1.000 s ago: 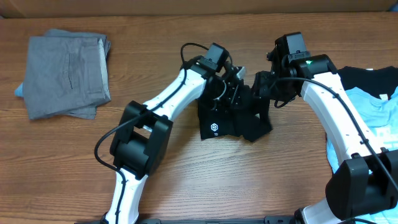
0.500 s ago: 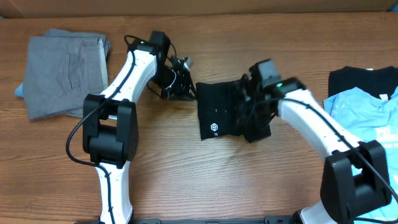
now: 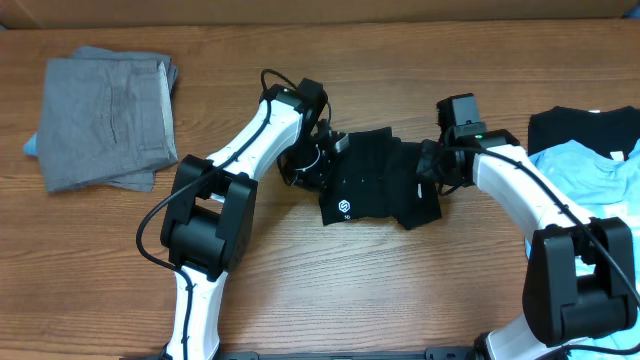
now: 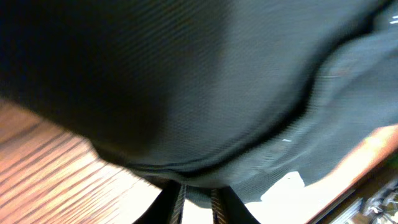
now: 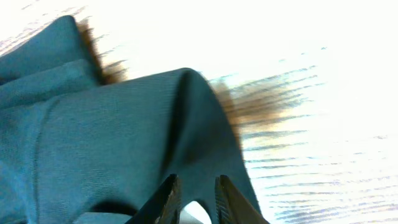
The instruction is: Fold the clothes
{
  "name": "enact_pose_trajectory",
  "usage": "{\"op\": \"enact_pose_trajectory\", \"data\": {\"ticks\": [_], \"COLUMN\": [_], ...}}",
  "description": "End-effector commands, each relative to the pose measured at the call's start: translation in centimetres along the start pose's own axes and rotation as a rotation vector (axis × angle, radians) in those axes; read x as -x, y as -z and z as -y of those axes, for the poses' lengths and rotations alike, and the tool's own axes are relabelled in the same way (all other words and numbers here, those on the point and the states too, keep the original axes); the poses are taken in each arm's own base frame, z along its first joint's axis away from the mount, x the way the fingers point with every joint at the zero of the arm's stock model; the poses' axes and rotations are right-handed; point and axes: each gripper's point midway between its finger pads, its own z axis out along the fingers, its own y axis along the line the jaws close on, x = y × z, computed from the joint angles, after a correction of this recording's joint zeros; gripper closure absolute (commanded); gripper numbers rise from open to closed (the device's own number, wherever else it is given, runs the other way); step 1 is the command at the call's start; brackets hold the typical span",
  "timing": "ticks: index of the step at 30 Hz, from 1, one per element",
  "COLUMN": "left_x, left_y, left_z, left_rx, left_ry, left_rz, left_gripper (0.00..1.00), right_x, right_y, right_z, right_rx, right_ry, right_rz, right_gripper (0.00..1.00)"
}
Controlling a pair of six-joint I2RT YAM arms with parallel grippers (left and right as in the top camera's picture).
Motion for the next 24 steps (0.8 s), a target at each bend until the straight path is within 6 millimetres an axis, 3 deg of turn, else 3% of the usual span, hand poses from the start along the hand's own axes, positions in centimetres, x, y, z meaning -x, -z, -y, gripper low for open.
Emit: {"op": "enact_pose_trajectory", "data": {"ticks": [1, 8, 12, 16, 19, 24], "left_x": [-0.6, -1.0, 0.7, 2.8, 3.6, 4.3], "left_y": [0.9, 4.5, 6.5, 7.3, 7.3, 6.1], "left_z": [-1.5, -3.0, -2.4, -2.3, -2.4, -1.6], "left_rx": [0.069, -0.027, -0.174, -0.247, -0.244, -0.255], "left_ry": [0.046, 0.145, 0.159, 0.182, 0.184, 0.218], "left_rz": [0.003, 0.014, 0.107, 0.194, 0.224, 0.217], "left_gripper": [0.82, 0.75, 0.67, 0.34, 0.09, 0.02], "right_x": [-0.4, -1.7, -2.2, -1.8, -2.3, -4.7], "right_y": [0.6, 5.8, 7.6, 6.1, 3.9, -0.7], "right_z": [-1.4, -6.5, -8.6, -8.0, -7.7, -6.7], "right_rx": [0.086, 0.384, 0.519, 0.475, 0.457, 0.412], "right_ry": [0.043, 0.200, 0.225, 0.183, 0.130, 0.017], "right_rz": [-0.044, -0.090, -0.096, -0.096, -0.149, -0.306], "right_gripper": [0.78, 0.76, 0.76, 0.77, 0.77, 0.80]}}
